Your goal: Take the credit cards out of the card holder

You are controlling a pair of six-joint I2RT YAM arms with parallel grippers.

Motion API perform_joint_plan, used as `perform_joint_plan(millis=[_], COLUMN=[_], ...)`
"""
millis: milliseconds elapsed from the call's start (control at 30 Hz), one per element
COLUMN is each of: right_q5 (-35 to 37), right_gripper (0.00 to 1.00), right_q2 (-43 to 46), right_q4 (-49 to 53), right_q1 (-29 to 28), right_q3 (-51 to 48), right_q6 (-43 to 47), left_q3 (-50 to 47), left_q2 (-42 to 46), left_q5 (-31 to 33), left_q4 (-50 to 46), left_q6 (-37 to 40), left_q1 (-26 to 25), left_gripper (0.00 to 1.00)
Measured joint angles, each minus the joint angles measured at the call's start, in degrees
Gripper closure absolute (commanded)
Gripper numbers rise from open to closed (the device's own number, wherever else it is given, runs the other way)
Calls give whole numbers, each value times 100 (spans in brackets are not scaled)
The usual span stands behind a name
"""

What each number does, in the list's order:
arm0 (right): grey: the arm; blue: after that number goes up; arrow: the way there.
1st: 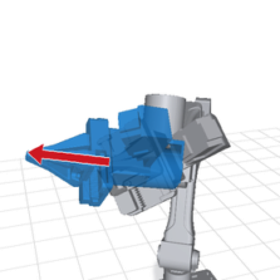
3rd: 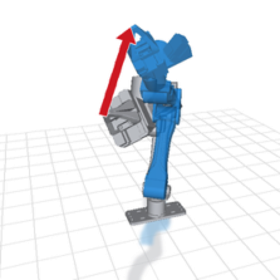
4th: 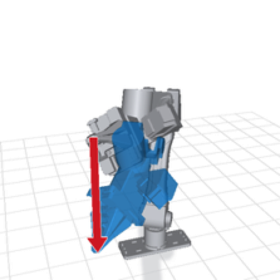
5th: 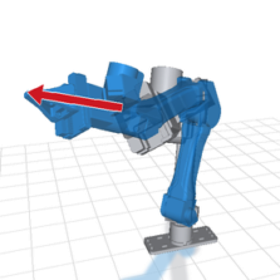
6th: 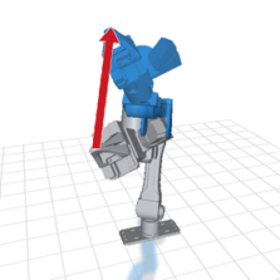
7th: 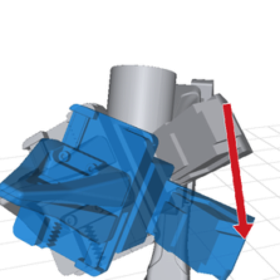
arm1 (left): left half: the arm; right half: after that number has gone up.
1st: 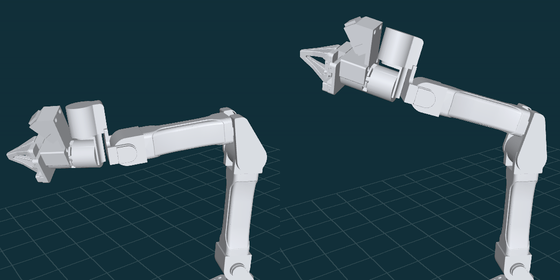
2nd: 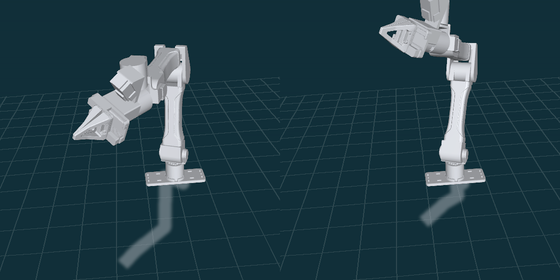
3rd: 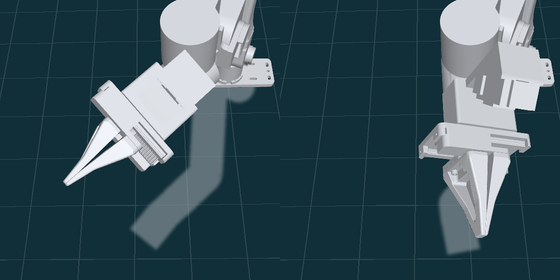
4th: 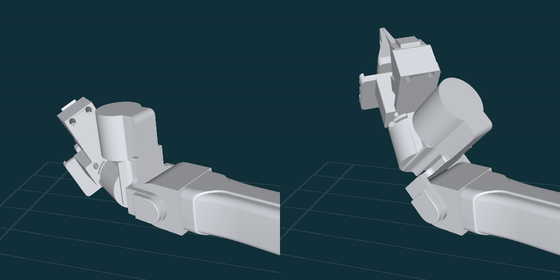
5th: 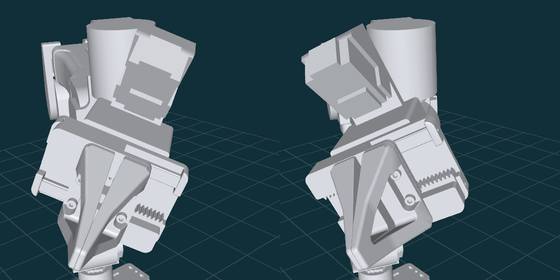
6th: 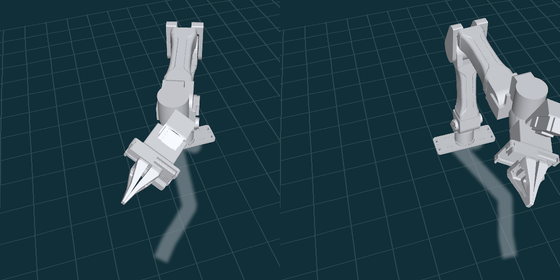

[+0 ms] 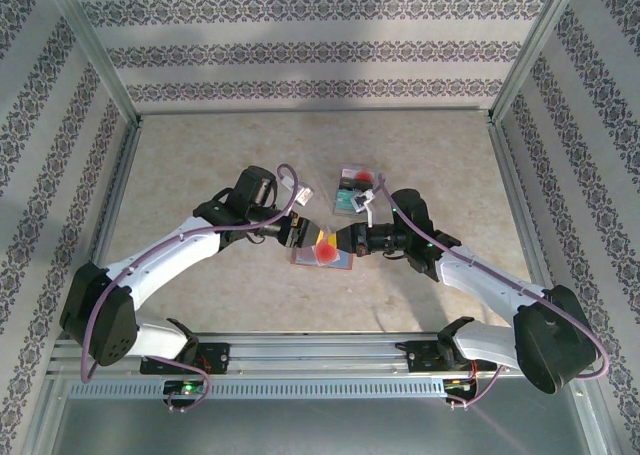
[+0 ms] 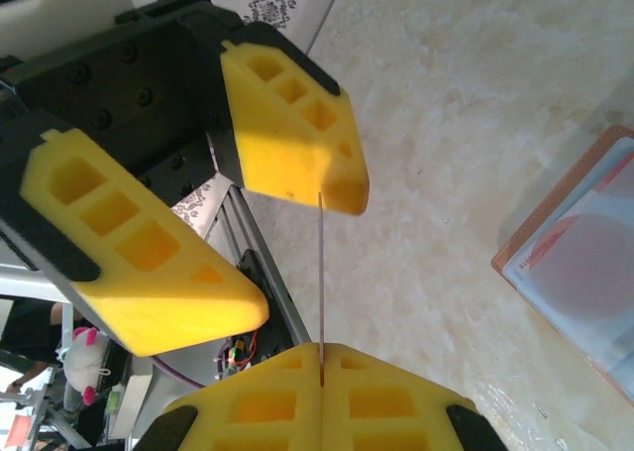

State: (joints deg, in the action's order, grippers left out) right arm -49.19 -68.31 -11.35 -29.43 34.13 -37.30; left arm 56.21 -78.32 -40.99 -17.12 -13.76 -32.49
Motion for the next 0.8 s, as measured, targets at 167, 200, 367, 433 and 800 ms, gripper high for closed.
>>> perform_joint_plan(millis=[167,200,367,433,800], right_q5=[-116,-133,-188,-225,-269], right_gripper=[100,100,100,100,95], right_q2=[15,37,175,203,245], right_q4=[0,0,-13,-44,-107], right_q1=[0,0,0,0,52], right_q3=[2,2,2,2,2], right_q6=[0,0,0,-2,-129], left_q3=[-208,-236,-352,-400,-562], left_q2=[98,122,234,256,304], left_q5=[-219,-275,-588,-671,-1067], left_q4=[203,258,612,719,1237], left_q6=[-85,-116,-330,-420,-927], left_q1=[33,63,214,243,398], left_gripper=[56,58,69,72,100])
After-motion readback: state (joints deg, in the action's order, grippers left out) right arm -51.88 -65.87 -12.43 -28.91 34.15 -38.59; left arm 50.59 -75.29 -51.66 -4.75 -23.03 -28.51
